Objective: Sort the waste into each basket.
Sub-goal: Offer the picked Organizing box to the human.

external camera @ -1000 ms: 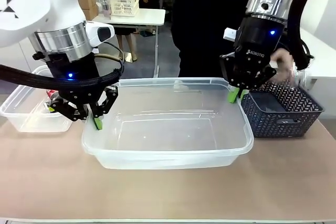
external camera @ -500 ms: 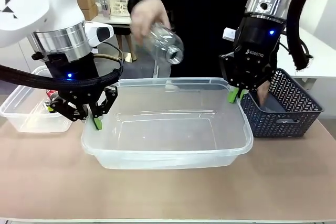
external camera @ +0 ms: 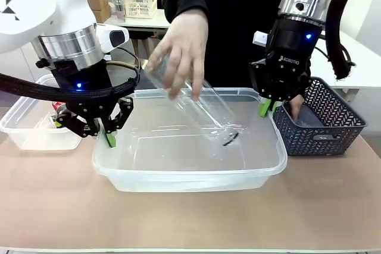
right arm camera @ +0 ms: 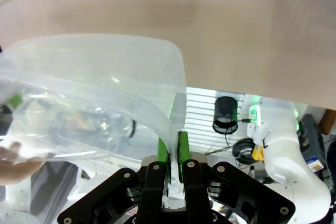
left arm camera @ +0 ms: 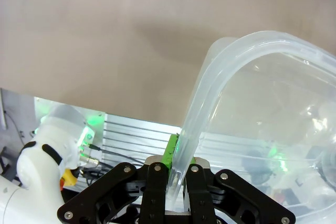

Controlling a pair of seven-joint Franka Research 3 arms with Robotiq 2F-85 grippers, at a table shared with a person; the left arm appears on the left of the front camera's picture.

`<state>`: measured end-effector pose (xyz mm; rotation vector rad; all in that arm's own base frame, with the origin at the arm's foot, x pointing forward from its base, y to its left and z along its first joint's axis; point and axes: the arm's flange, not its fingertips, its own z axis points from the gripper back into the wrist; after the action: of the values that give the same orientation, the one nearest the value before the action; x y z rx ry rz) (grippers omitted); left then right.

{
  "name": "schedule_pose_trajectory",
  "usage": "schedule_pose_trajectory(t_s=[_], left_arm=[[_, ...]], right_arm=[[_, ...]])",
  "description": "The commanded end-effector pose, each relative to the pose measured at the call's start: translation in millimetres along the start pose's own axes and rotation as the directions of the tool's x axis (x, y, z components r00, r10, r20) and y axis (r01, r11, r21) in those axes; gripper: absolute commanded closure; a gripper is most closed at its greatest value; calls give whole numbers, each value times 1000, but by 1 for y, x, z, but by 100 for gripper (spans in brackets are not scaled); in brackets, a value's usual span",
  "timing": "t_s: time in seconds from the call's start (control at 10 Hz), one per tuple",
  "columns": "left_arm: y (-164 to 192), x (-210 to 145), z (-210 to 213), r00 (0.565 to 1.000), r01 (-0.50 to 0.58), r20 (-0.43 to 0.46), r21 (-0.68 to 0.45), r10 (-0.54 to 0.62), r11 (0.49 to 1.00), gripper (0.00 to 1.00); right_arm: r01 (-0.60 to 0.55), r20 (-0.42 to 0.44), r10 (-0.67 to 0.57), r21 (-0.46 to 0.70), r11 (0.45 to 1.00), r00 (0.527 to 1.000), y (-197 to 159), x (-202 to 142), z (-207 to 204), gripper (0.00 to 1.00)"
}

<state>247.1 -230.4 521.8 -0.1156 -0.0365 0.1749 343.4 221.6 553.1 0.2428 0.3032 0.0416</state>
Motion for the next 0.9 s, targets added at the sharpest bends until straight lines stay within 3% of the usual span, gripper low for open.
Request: schedule_pose_trajectory(t_s=[0.0, 0.8], left_arm=[[0, 1, 1, 999, -33, 1, -13, 33, 999, 95], [0, 1, 1, 999, -33, 1, -13, 33, 999, 95]], right_arm=[[-16, -6, 16, 4, 1000, 1000, 1, -5, 3, 91], [-16, -6, 16, 4, 1000, 1000, 1, -5, 3, 91]])
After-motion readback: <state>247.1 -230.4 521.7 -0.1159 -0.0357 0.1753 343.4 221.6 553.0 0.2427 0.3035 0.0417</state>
